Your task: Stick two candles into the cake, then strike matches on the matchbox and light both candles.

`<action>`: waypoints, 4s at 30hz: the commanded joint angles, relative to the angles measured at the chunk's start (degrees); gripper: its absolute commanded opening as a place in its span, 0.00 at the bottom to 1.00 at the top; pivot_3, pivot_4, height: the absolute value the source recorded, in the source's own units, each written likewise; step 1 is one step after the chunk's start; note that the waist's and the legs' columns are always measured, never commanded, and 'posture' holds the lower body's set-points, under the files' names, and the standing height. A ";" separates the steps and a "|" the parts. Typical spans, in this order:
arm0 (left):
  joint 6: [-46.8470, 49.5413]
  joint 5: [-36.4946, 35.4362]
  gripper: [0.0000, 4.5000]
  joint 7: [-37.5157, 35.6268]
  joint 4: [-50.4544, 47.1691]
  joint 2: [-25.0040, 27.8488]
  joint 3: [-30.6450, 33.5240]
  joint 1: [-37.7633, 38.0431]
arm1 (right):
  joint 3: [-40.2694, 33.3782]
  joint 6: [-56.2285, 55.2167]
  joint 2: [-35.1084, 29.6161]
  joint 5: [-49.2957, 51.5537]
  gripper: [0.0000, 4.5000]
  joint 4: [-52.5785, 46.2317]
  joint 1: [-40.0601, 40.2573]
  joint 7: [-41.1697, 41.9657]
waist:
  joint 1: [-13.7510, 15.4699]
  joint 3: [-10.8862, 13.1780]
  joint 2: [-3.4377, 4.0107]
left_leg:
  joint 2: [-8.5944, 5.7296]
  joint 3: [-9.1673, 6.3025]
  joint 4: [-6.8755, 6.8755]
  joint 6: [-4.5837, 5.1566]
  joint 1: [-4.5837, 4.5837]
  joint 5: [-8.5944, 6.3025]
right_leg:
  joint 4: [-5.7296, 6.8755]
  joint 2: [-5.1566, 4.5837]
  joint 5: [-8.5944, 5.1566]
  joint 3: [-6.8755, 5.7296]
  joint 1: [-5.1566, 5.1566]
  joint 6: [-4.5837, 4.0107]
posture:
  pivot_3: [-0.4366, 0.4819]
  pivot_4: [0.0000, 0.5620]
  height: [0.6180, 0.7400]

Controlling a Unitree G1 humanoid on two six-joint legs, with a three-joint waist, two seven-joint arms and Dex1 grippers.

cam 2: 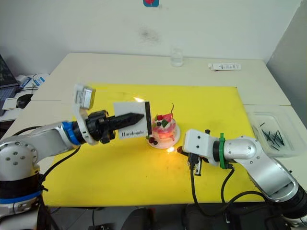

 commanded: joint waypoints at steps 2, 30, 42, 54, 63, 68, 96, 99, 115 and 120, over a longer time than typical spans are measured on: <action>1.91 -1.10 0.00 -5.13 -5.14 2.41 -1.30 8.97 | -5.55 1.94 0.51 1.96 0.01 -0.97 -2.55 -1.97 | -0.02 0.01 0.01 | -0.02 0.05 0.00 0.00 0.02 0.00 | -0.01 -0.04 0.00 0.04 0.00 0.00 | 0.48 0.27 1.00; -2.95 8.49 0.00 -7.56 -7.24 -2.59 -9.33 13.34 | -3.84 -6.01 6.85 -7.56 0.01 7.90 -12.06 -10.97 | 0.15 0.01 0.02 | -0.02 0.07 0.04 0.01 -0.01 0.00 | -0.01 -0.03 0.04 0.04 -0.02 -0.17 | 0.48 0.27 1.00; -3.27 10.06 0.00 -8.71 -6.12 -2.92 -9.88 12.82 | -3.47 -8.58 6.88 -9.14 0.01 8.77 -10.81 -10.14 | 0.15 0.01 0.02 | -0.02 0.06 0.03 0.01 -0.01 0.00 | -0.01 -0.02 0.04 0.03 -0.02 -0.17 | 0.48 0.27 1.00; -3.21 10.06 0.00 -8.96 -6.83 -2.89 -9.73 13.44 | -5.93 -7.17 5.73 -8.55 0.01 5.44 -9.40 -9.72 | 0.15 0.01 0.02 | -0.02 0.06 0.03 0.02 -0.01 0.00 | -0.01 -0.03 0.04 0.03 -0.02 -0.16 | 0.48 0.27 1.00; -3.03 10.26 0.00 -8.97 -6.17 -3.14 -10.25 12.51 | -5.09 -6.81 6.75 -8.89 0.01 5.90 -10.21 -10.24 | 0.15 0.01 0.02 | -0.02 0.06 0.03 0.01 -0.01 0.00 | -0.01 -0.02 0.04 0.04 -0.02 -0.17 | 0.48 0.27 1.00; -3.08 10.48 0.00 -9.14 -5.90 -3.10 -10.37 12.33 | -4.51 -7.38 7.52 -9.51 0.01 6.99 -10.67 -10.40 | 0.15 0.01 0.02 | -0.02 0.06 0.03 0.01 -0.01 0.00 | -0.01 -0.02 0.04 0.03 -0.02 -0.17 | 0.48 0.27 1.00; -2.83 10.24 0.00 -8.79 -6.12 -3.58 -10.49 12.11 | -4.80 -6.35 7.80 -9.89 0.01 5.42 -9.83 -8.64 | 0.14 0.02 0.02 | -0.02 0.06 0.03 0.01 -0.01 0.00 | 0.00 -0.02 0.04 0.03 -0.02 -0.17 | 0.48 0.27 1.00; -2.82 10.24 0.00 -8.74 -6.06 -3.67 -10.49 12.05 | -4.76 -6.40 7.91 -10.01 0.01 5.60 -9.94 -8.70 | 0.14 0.01 0.02 | -0.02 0.06 0.03 0.01 -0.01 0.00 | 0.00 -0.03 0.04 0.03 -0.02 -0.17 | 0.48 0.27 1.00; -3.05 10.45 0.00 -9.06 -6.09 -4.60 -11.23 12.39 | -14.50 -3.18 4.19 -9.73 0.01 5.24 -4.75 -10.12 | 0.47 0.01 0.02 | -0.06 0.06 0.04 0.01 -0.04 0.00 | -0.02 -0.04 0.04 0.02 -0.02 -0.16 | 0.48 0.27 1.00; -3.14 10.96 0.00 -8.52 -5.67 -6.54 -12.44 12.03 | -26.47 -2.34 0.57 -10.80 0.01 8.37 3.64 -12.46 | 0.99 0.01 0.02 | -0.10 0.10 0.05 0.01 -0.06 0.00 | -0.06 -0.05 0.04 0.05 -0.01 -0.16 | 0.48 0.27 1.00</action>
